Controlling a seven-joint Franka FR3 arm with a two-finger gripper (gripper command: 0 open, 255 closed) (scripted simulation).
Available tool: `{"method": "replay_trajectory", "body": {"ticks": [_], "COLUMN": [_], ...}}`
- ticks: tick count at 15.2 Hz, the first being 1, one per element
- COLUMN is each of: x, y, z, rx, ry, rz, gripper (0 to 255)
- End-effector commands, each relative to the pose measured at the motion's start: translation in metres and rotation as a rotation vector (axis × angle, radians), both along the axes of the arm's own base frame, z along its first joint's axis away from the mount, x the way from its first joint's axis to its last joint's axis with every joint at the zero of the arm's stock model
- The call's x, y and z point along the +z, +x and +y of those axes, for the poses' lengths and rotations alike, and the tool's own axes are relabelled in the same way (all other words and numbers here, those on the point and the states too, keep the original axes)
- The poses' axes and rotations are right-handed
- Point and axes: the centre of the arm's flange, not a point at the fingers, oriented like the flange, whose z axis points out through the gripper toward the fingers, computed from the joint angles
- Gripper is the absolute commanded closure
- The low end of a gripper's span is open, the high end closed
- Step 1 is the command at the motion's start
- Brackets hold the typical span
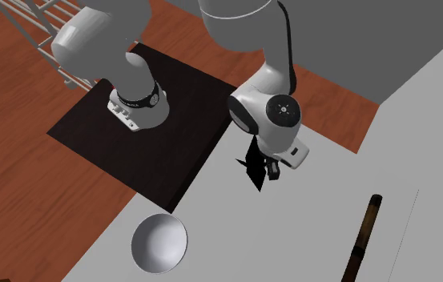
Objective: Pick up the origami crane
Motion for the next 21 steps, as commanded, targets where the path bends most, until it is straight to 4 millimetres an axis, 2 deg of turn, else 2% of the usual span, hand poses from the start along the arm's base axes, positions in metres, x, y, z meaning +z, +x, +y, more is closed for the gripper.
{"method": "replay_trajectory", "body": {"ticks": [1,3,4,13,21], "x": [-0.015,-0.015,-0.015,-0.015,0.028], "y": [0.0,0.0,0.001,0.0,0.0], "z": [0.0,0.0,0.0,0.0,0.0], "rx": [0.0,0.0,0.0,0.0,0.0], "ry": [0.0,0.0,0.0,0.0,0.0], "rz": [0.0,0.0,0.0,0.0,0.0], "gripper": [0,0,255,255,255]}}
